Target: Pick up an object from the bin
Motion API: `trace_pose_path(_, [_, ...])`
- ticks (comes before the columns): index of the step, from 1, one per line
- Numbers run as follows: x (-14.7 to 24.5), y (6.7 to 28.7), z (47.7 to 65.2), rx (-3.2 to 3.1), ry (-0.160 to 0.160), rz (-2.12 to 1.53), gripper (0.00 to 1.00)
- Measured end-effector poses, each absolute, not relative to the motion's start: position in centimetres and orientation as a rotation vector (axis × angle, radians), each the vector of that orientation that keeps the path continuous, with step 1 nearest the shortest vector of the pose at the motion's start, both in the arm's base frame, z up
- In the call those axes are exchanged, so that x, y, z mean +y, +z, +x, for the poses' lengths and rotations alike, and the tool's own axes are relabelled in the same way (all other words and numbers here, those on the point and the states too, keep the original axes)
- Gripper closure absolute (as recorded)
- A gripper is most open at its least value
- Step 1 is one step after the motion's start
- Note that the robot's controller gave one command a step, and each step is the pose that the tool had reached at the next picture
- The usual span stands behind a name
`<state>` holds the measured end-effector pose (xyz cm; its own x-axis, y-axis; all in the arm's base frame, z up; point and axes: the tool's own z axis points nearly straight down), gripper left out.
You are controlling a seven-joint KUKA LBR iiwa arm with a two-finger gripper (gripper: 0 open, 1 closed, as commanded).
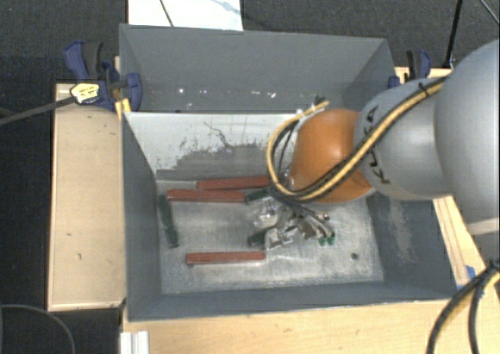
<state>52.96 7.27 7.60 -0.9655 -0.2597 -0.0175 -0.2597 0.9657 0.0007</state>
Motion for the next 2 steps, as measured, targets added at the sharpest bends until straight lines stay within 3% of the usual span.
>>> trace_pose_path(1, [7.3, 7.6, 53.0, 3.097, 0.005, -0.410, 1.00])
trace_pose_path(2, [8.6, 22.5, 53.5, 3.070, 0.001, -0.639, 1.00])
